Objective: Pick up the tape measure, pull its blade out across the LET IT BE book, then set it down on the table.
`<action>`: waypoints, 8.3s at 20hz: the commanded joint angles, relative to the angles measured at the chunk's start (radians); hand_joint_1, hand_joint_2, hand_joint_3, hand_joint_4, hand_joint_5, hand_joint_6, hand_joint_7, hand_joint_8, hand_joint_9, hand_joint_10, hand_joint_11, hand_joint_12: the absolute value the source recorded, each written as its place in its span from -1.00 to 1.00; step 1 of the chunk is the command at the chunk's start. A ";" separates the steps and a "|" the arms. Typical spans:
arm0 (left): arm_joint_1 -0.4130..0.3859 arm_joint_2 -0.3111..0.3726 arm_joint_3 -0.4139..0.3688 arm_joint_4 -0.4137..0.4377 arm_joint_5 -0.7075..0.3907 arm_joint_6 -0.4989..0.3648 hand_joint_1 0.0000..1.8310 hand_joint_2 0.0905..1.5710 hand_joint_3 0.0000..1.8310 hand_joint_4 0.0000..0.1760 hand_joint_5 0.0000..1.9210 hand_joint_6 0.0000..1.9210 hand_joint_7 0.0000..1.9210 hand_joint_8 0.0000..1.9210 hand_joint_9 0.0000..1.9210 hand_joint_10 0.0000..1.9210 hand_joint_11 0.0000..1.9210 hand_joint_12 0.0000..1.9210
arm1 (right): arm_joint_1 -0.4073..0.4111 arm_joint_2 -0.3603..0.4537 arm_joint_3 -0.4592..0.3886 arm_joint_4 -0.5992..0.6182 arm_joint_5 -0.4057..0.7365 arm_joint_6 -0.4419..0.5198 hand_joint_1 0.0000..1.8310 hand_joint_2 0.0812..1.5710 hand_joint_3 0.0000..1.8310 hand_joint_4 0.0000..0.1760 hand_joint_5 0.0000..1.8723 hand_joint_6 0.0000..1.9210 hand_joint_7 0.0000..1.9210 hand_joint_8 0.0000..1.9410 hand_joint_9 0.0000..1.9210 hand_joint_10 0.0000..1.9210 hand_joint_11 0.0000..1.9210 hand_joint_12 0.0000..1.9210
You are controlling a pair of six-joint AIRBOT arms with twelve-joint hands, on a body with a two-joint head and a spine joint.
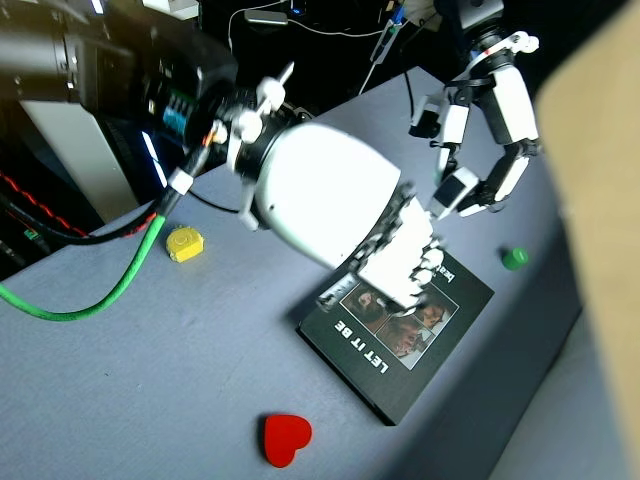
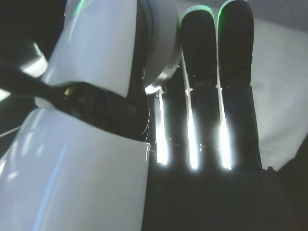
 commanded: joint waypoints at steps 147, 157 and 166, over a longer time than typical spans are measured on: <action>-0.024 -0.005 0.011 -0.014 -0.103 -0.024 0.50 0.39 -1.00 -1.00 -0.03 0.04 -0.04 -0.01 0.00 0.25 -0.11 0.14 | -0.108 0.003 0.069 -0.198 0.052 0.044 0.15 0.44 -1.00 -1.00 -0.27 -0.97 -0.18 -0.97 -0.38 -0.64 -0.74 0.31; -0.024 -0.005 0.010 -0.014 -0.107 -0.025 0.50 0.39 -1.00 -1.00 -0.06 0.04 -0.03 0.00 0.01 0.24 -0.09 0.15 | -0.108 0.003 0.069 -0.198 0.054 0.044 0.28 0.51 -1.00 -1.00 -0.21 0.32 -0.08 0.15 -0.26 -0.30 -0.56 0.46; -0.024 -0.005 0.011 -0.014 -0.110 -0.027 0.50 0.38 -1.00 -1.00 -0.03 0.02 -0.03 -0.01 0.02 0.23 -0.09 0.14 | -0.106 0.015 0.069 -0.198 0.054 0.047 0.31 0.48 -1.00 -1.00 -0.20 0.31 -0.01 0.18 -0.21 0.06 -0.38 0.57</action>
